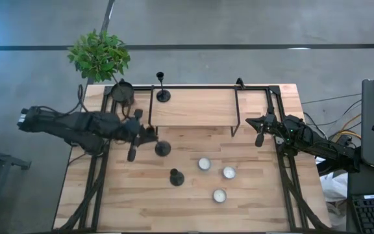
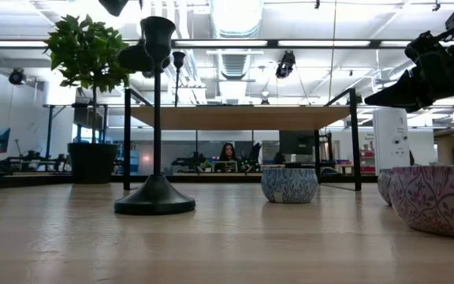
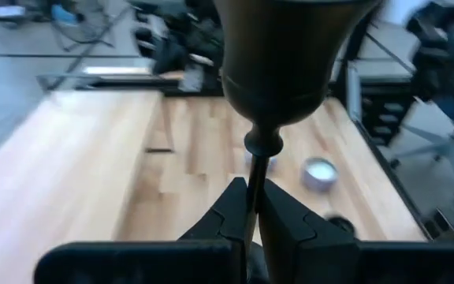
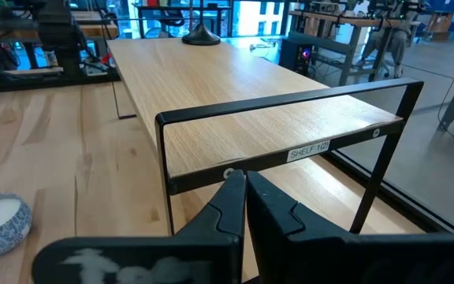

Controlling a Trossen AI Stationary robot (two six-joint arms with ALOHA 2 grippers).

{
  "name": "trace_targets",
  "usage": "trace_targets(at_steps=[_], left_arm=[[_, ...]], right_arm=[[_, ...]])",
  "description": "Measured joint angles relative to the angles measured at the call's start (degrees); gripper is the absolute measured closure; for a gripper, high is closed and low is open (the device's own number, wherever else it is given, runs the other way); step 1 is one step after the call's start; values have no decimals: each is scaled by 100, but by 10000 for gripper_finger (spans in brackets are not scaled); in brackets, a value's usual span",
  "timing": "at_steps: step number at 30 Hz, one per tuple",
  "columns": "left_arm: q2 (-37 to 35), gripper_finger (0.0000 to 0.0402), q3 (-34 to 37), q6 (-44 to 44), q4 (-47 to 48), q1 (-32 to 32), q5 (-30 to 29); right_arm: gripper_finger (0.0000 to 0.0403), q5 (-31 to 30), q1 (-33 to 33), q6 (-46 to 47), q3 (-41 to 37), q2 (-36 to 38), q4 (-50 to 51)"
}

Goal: Pick & Place candle stick holders
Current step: Put the left black candle holder on the shelf

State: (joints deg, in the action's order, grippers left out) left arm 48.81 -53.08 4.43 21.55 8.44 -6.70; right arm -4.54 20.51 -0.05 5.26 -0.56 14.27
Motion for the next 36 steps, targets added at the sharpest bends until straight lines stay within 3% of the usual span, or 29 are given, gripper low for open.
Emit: trace_targets(at_steps=[20, 25, 31, 36], left_arm=[[1513, 382, -1977, -734, 967, -2104, 346], [1769, 382, -2093, -826, 861, -2658, 955], [2033, 382, -2077, -1152, 741, -3045, 1077], [2250, 382, -2071, -1325, 395, -3297, 1587]], right_arm=[[394, 0, 0, 0, -2, 0, 0], [394, 2, -2, 0, 0, 0, 0], [394, 0, 0, 0, -1, 0, -1], [394, 0, -2, 0, 0, 0, 1]])
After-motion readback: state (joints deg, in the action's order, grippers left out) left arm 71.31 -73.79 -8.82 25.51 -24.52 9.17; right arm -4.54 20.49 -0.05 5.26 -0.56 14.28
